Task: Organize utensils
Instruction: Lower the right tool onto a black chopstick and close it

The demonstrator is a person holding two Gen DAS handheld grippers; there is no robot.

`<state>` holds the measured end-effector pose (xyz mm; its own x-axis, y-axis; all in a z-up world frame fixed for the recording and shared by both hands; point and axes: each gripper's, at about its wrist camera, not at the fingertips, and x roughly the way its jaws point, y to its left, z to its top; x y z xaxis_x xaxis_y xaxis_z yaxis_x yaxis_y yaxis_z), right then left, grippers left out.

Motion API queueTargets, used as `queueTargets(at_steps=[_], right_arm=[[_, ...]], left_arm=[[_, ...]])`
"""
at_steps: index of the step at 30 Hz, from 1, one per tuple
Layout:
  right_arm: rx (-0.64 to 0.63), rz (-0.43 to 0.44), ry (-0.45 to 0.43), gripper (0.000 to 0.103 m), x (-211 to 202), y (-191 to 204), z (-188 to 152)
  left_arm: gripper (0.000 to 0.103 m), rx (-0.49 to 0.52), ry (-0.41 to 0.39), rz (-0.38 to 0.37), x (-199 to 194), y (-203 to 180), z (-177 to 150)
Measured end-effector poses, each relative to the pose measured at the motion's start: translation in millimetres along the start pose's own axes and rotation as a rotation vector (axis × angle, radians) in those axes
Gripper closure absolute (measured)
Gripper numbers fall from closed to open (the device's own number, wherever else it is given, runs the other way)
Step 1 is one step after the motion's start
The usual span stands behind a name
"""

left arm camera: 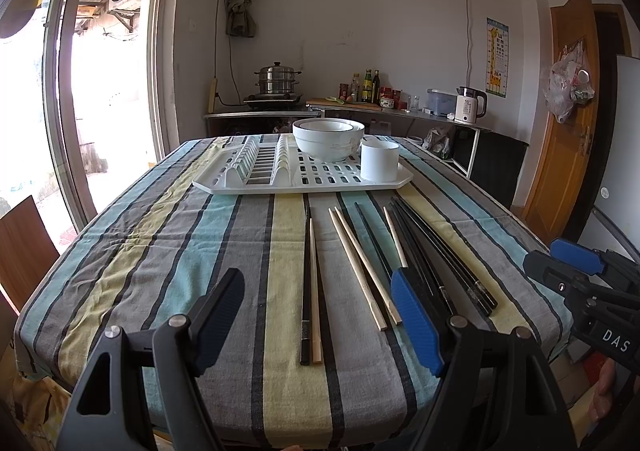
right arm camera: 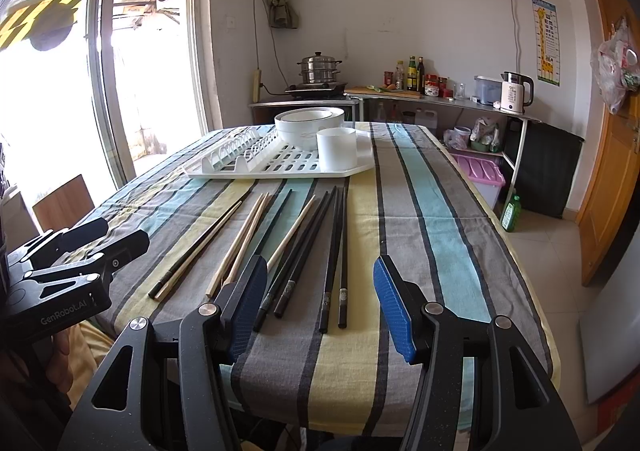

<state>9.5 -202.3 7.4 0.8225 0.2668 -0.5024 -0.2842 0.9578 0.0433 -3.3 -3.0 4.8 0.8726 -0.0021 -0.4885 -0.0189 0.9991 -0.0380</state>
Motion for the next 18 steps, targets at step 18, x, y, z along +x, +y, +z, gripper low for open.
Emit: queueTargets(at_steps=[18], right_arm=[[-0.033,0.023,0.062,0.047,35.6,-2.2,10.3]], left_arm=[[0.031,-0.01,0.145,0.003,48.2,20.5,8.2]])
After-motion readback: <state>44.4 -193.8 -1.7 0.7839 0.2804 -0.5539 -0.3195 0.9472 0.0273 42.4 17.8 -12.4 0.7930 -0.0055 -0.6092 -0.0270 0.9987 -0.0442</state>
